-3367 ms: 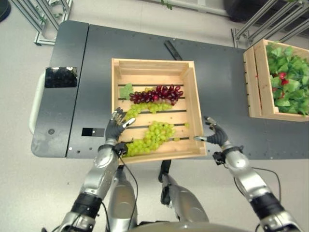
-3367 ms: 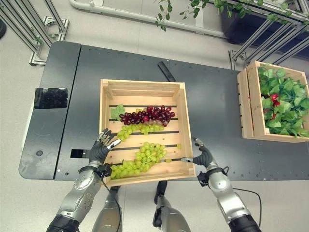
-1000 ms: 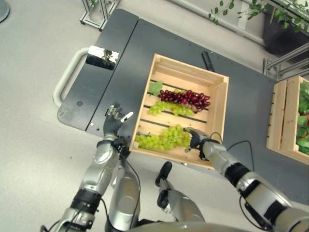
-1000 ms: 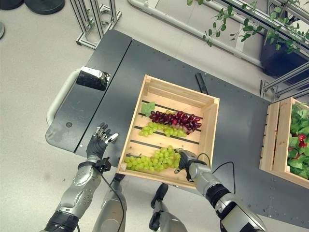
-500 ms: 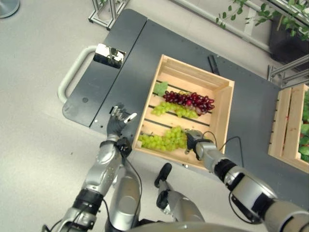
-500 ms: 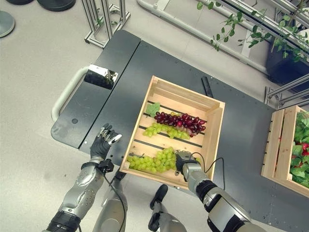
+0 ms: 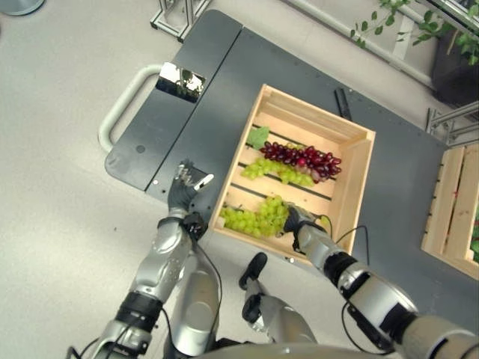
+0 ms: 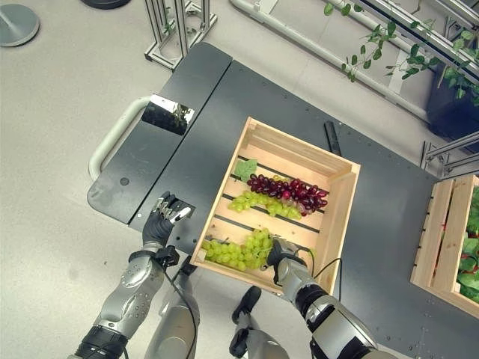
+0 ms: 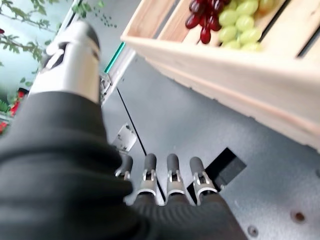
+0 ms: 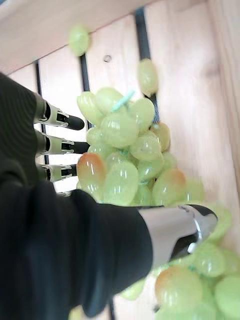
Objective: Pick up the fruits from the basket on one side to the basket on the other side
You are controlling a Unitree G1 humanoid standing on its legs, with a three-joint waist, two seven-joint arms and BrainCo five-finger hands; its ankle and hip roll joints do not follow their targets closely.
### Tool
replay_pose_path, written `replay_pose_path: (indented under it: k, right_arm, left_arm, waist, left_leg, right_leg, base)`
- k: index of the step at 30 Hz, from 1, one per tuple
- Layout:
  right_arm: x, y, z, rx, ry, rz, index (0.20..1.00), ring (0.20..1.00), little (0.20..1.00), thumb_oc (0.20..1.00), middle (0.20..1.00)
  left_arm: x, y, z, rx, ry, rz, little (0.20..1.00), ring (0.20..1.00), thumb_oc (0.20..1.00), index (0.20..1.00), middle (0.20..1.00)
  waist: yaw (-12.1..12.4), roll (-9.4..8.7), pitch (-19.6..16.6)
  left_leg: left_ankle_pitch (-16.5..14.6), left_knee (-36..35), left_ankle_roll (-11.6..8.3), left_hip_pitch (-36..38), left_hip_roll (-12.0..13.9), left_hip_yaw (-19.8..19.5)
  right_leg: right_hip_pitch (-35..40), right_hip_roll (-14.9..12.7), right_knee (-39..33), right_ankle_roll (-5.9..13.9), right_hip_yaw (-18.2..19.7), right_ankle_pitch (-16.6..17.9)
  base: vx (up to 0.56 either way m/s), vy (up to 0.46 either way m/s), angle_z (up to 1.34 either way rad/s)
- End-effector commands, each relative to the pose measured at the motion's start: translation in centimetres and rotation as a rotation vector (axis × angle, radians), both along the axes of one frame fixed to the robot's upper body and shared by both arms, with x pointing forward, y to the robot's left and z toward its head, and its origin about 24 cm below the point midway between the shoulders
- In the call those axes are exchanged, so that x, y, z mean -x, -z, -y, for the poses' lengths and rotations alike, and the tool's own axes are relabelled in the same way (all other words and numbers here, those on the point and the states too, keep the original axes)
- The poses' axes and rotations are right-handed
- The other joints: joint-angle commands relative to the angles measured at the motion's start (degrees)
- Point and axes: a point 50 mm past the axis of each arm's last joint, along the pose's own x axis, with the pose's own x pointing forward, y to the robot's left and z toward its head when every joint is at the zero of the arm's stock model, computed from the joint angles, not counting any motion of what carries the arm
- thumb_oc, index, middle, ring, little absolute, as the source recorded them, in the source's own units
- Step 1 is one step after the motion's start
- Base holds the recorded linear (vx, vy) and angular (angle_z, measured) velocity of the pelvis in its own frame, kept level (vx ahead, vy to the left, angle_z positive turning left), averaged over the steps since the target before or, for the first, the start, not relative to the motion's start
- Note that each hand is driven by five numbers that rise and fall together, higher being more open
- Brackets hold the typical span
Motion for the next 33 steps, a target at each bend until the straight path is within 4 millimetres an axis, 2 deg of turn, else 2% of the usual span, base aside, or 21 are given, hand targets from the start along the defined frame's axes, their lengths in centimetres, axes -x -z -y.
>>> replay_pose_path:
  k: [1, 6, 8, 9, 11, 12, 15, 16, 19, 20, 21, 22, 25, 26, 27, 29, 33]
  right_arm:
    - [0.2, -0.5, -2.2, -0.059, -0.065, 0.04, 1.0, 1.0, 1.0, 1.0, 1.0]
    - [0.0, -0.4, -2.0, 0.014, -0.084, 0.044, 1.0, 1.0, 1.0, 1.0, 1.0]
    - [-0.1, -0.1, -1.4, 0.133, -0.118, 0.036, 1.0, 1.0, 1.0, 1.0, 1.0]
    - [-0.1, -0.1, -1.4, 0.134, -0.118, 0.036, 1.0, 1.0, 1.0, 1.0, 1.0]
    - [-0.1, 0.3, -0.4, 0.307, -0.167, 0.004, 1.0, 1.0, 1.0, 1.0, 1.0]
    - [-0.1, 0.3, -0.4, 0.308, -0.167, 0.004, 1.0, 1.0, 1.0, 1.0, 1.0]
    - [0.1, 0.8, 1.2, 0.448, -0.179, -0.035, 1.0, 1.0, 1.0, 1.0, 1.0]
    - [0.1, 0.8, 1.3, 0.448, -0.178, -0.035, 1.0, 1.0, 1.0, 1.0, 1.0]
    - [0.4, 1.1, 2.1, 0.478, -0.165, -0.049, 1.0, 1.0, 1.0, 1.0, 1.0]
    - [0.3, 1.1, 2.1, 0.479, -0.164, -0.049, 0.702, 0.702, 0.702, 0.702, 0.702]
    - [0.5, 1.3, 2.3, 0.473, -0.15, -0.052, 0.539, 0.539, 0.539, 0.539, 0.539]
    - [0.6, 1.4, 2.6, 0.46, -0.133, -0.051, 0.2, 0.2, 0.2, 0.2, 0.2]
    - [1.4, 2.2, 3.0, 0.364, -0.047, -0.067, 0.2, 0.2, 0.2, 0.2, 0.2]
    - [2.3, 3.0, 2.9, 0.201, 0.076, -0.083, 0.2, 0.2, 0.2, 0.2, 0.2]
    - [2.2, 2.9, 2.9, 0.199, 0.079, -0.079, 0.2, 0.2, 0.2, 0.2, 0.2]
    - [3.2, 3.7, 2.7, -0.015, 0.234, -0.069, 0.2, 0.2, 0.2, 0.2, 0.2]
    - [3.6, 3.9, 2.6, -0.107, 0.304, -0.046, 0.2, 0.2, 0.2, 0.2, 0.2]
  left_arm:
    - [0.2, -2.1, 1.9, 0.075, 0.048, 0.111, 1.0, 1.0, 1.0, 1.0, 1.0]
    - [0.2, -2.4, 2.5, 0.08, 0.069, 0.125, 1.0, 1.0, 1.0, 1.0, 1.0]
    - [0.2, -2.6, 3.1, 0.081, 0.093, 0.136, 1.0, 1.0, 1.0, 1.0, 1.0]
    - [0.2, -2.6, 3.1, 0.081, 0.093, 0.137, 1.0, 1.0, 1.0, 1.0, 1.0]
    - [0.3, -2.9, 3.9, 0.084, 0.129, 0.153, 1.0, 1.0, 1.0, 1.0, 1.0]
    - [0.3, -2.9, 3.9, 0.084, 0.129, 0.154, 1.0, 1.0, 1.0, 1.0, 1.0]
    - [0.2, -3.5, 4.9, 0.087, 0.176, 0.177, 1.0, 1.0, 1.0, 1.0, 1.0]
    - [0.2, -3.5, 4.9, 0.087, 0.177, 0.178, 1.0, 1.0, 1.0, 1.0, 1.0]
    - [0.2, -4.1, 5.7, 0.095, 0.214, 0.202, 1.0, 1.0, 1.0, 1.0, 1.0]
    - [0.2, -4.2, 5.7, 0.095, 0.214, 0.203, 1.0, 1.0, 1.0, 1.0, 1.0]
    - [0.2, -4.3, 5.9, 0.1, 0.219, 0.208, 1.0, 1.0, 1.0, 1.0, 1.0]
    - [0.2, -4.4, 6.0, 0.104, 0.222, 0.214, 1.0, 1.0, 1.0, 1.0, 1.0]
    - [0.1, -4.7, 6.3, 0.115, 0.224, 0.221, 1.0, 1.0, 1.0, 1.0, 1.0]
    - [0.0, -4.7, 6.1, 0.125, 0.209, 0.22, 1.0, 1.0, 1.0, 1.0, 1.0]
    - [0.0, -4.8, 6.2, 0.124, 0.211, 0.223, 1.0, 1.0, 1.0, 1.0, 1.0]
    - [-0.2, -4.5, 5.7, 0.125, 0.172, 0.208, 1.0, 1.0, 1.0, 1.0, 1.0]
    - [-0.2, -4.4, 5.1, 0.119, 0.137, 0.204, 1.0, 1.0, 1.0, 1.0, 1.0]
  waist:
    - [0.56, 1.7, 1.23]
    - [0.81, 2.43, 1.71]
    - [1.07, 3.21, 1.72]
    - [1.04, 3.23, 1.72]
    - [1.43, 4.21, 1.72]
    - [1.39, 4.23, 1.72]
    - [1.94, 6.06, 1.72]
    - [1.91, 6.11, 1.72]
    - [2.21, 7.88, 1.72]
    - [2.19, 7.92, 1.72]
    - [2.22, 8.25, 1.72]
    - [2.16, 8.59, 1.72]
    - [1.98, 9.42, 1.72]
    - [1.57, 9.71, 1.72]
    - [1.59, 9.72, 1.72]
    - [0.48, 9.55, 1.72]
    - [-0.56, 8.76, 1.72]
  left_leg:
    - [2.47, -5.61, 2.06, -0.26, -0.55, -0.73]
    - [2.75, -5.57, 1.99, -1.1, -0.75, -1.3]
    - [2.93, -5.55, 1.91, -1.88, -0.86, -1.71]
    - [2.93, -5.54, 1.91, -1.93, -0.86, -1.74]
    - [3.25, -5.55, 1.74, -3.18, -1.09, -2.41]
    - [3.26, -5.53, 1.73, -3.24, -1.1, -2.47]
    - [3.89, -5.55, 1.45, -5.37, -1.53, -3.43]
    - [3.91, -5.53, 1.44, -5.45, -1.54, -3.5]
    - [4.68, -5.55, 1.08, -7.82, -1.82, -4.48]
    - [4.7, -5.54, 1.07, -7.87, -1.83, -4.54]
    - [4.81, -5.55, 1.06, -8.36, -1.94, -4.66]
    - [4.98, -5.5, 1.0, -8.85, -2.03, -4.82]
    - [5.14, -5.35, 1.0, -9.8, -2.14, -4.72]
    - [4.83, -5.4, 0.93, -9.58, -1.92, -4.65]
    - [5.17, -5.38, 1.0, -9.92, -2.04, -4.72]
    - [4.75, -5.4, 1.12, -9.56, -1.62, -3.98]
    - [5.06, -5.41, 1.19, -10.01, -1.26, -3.36]
  right_leg:
    - [0.16, -3.8, 4.47, 4.33, -0.51, -5.51]
    - [-0.47, -3.79, 4.65, 4.26, -0.85, -5.47]
    - [-1.14, -3.84, 4.93, 4.2, -1.22, -5.45]
    - [-1.18, -3.83, 4.97, 4.19, -1.25, -5.47]
    - [-2.04, -3.83, 5.22, 4.13, -1.86, -5.53]
    - [-2.08, -3.83, 5.25, 4.12, -1.91, -5.54]
    - [-3.6, -3.92, 5.65, 4.09, -3.01, -5.49]
    - [-3.66, -3.91, 5.7, 4.08, -3.08, -5.5]
    - [-5.33, -3.95, 6.07, 4.0, -4.16, -5.52]
    - [-5.36, -3.95, 6.09, 4.0, -4.21, -5.53]
    - [-5.67, -3.98, 6.08, 4.02, -4.38, -5.49]
    - [-5.98, -3.97, 6.14, 4.03, -4.57, -5.5]
    - [-6.71, -4.1, 6.29, 4.0, -4.79, -5.55]
    - [-6.7, -4.13, 6.41, 3.94, -4.6, -5.97]
    - [-6.98, -4.22, 6.37, 4.02, -4.66, -5.66]
    - [-7.35, -4.18, 6.76, 3.93, -3.98, -6.01]
    - [-8.21, -4.17, 6.9, 3.94, -3.48, -5.67]
  base:
    - [0.0, 0.0, 0.0]
    - [-0.02, 0.0, 0.05]
    - [-0.02, -0.003, 0.1]
    - [-0.01, -0.001, 0.04]
    - [-0.01, -0.019, 0.04]
    - [-0.01, -0.02, 0.07]
    - [-0.01, -0.018, 0.16]
    - [-0.01, -0.025, 0.29]
    - [-0.01, 0.003, 0.2]
    - [-0.01, -0.003, 0.16]
    - [-0.01, 0.003, 0.18]
    - [-0.02, 0.015, 0.21]
    - [-0.01, 0.025, 0.11]
    - [-0.02, 0.05, 0.03]
    - [-0.01, 0.05, 0.05]
    - [-0.01, 0.067, 0.04]
    - [-0.01, 0.024, 0.01]
